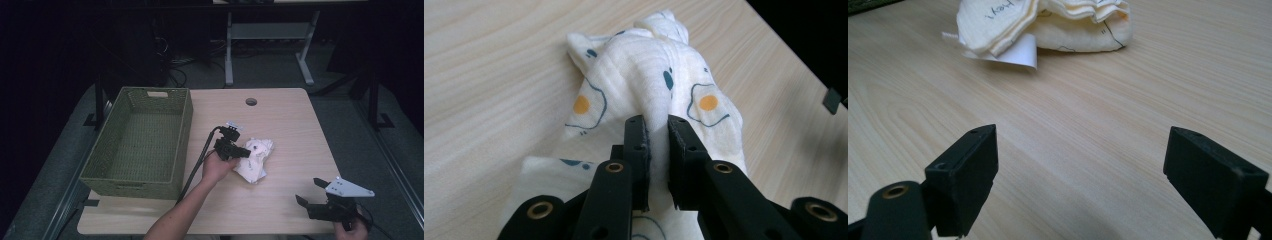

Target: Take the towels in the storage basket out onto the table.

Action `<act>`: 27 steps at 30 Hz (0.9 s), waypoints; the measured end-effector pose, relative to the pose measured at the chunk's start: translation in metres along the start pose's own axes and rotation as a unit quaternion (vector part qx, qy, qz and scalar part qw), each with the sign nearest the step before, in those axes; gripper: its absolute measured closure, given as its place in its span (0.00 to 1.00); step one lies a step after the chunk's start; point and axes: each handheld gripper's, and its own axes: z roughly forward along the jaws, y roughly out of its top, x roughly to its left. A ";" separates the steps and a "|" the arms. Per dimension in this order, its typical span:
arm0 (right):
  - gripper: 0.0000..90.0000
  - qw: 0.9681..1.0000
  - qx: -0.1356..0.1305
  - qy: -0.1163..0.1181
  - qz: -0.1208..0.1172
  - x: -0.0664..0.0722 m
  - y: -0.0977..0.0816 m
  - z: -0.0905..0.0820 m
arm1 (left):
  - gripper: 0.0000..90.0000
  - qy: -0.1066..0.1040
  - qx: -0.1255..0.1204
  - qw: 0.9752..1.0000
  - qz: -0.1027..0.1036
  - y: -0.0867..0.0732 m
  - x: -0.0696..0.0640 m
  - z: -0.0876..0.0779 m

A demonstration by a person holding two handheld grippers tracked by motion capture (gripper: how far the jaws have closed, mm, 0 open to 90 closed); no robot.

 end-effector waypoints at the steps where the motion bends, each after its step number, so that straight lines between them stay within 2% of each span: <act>1: 0.16 1.000 0.000 0.000 0.000 0.000 0.000 0.000 | 0.88 0.003 0.004 1.000 0.003 -0.001 0.000 0.001; 9: 0.16 1.000 0.000 0.000 -0.003 0.000 0.000 0.000 | 0.87 0.015 0.014 1.000 0.006 -0.003 -0.002 0.009; 11: 0.16 1.000 -0.001 -0.001 -0.002 0.000 0.000 0.000 | 0.85 0.016 0.015 1.000 0.005 -0.003 -0.004 0.010; 14: 0.16 1.000 0.000 -0.001 0.000 0.000 0.000 -0.001 | 0.78 0.027 0.015 0.999 0.012 -0.004 -0.006 0.011; 20: 0.16 1.000 -0.002 -0.001 0.000 0.001 0.000 -0.001 | 0.75 0.029 0.010 0.999 0.009 -0.006 -0.006 0.008; 23: 0.16 1.000 -0.001 0.000 -0.004 0.001 0.000 -0.001 | 0.75 0.034 0.008 0.999 0.018 -0.007 -0.006 0.005; 25: 0.16 1.000 0.001 0.001 -0.002 0.001 0.001 0.000 | 0.74 0.035 0.006 0.999 0.016 -0.008 -0.008 0.004; 27: 0.16 1.000 0.001 0.001 -0.002 0.002 0.001 0.000 | 0.73 0.042 0.010 0.999 0.031 -0.009 -0.008 0.003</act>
